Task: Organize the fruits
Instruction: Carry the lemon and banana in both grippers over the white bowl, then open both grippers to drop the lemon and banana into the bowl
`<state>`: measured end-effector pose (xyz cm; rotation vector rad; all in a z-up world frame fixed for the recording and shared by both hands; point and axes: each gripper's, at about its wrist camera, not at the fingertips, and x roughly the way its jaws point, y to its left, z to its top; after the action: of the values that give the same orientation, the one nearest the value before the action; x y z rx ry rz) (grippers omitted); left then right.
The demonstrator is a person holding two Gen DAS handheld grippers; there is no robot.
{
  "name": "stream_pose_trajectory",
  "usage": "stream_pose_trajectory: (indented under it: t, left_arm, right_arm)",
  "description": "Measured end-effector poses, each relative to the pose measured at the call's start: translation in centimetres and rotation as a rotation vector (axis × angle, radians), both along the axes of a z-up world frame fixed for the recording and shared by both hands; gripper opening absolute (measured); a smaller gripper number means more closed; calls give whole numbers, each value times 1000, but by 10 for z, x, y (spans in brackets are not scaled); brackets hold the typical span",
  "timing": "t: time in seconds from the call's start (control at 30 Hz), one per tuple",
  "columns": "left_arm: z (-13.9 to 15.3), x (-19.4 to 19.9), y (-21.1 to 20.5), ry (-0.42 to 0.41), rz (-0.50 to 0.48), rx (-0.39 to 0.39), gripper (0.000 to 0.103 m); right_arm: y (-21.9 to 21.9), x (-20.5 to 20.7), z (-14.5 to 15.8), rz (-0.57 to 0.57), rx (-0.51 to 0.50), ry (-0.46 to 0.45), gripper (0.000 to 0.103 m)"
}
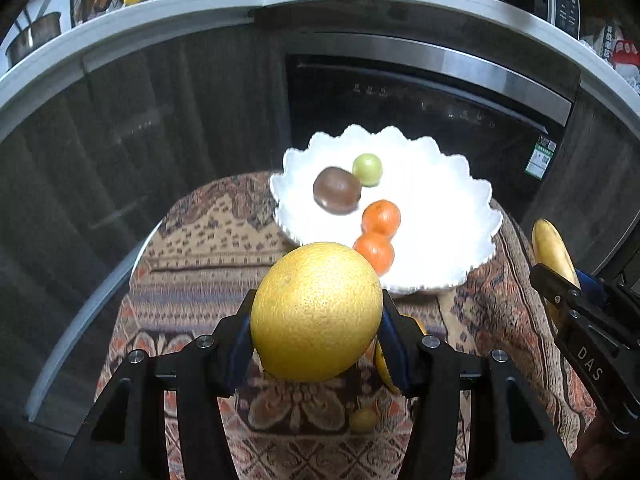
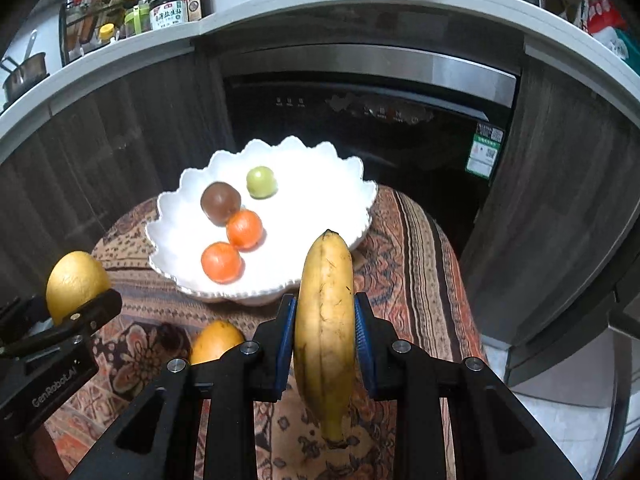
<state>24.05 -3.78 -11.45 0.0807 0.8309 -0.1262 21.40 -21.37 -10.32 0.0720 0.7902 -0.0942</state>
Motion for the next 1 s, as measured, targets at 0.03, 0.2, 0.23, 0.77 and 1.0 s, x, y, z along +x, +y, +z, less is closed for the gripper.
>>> stream_pose_trajectory:
  t: [0.03,0.2,0.23,0.77,1.0]
  left_arm:
    - [2,3,-1,-2,-3,-1,55]
    - [11,22,-6,-12,-16,-10,55]
    - [12,26,-8,-16,-19,-10,55]
    - [3,90,-25,1,-58,-14,55]
    - [-14,116,-27,41,-69,-27,55]
  right_arm:
    - [0,2,3,1,-1,-5,29]
    - [-1,18,15,2,-2,-25,29]
    - [-2,22,17,1,0,-28,29]
    - [-17,81,8,-23,43,9,29]
    - [-13,107,-3,-5,46,36,29]
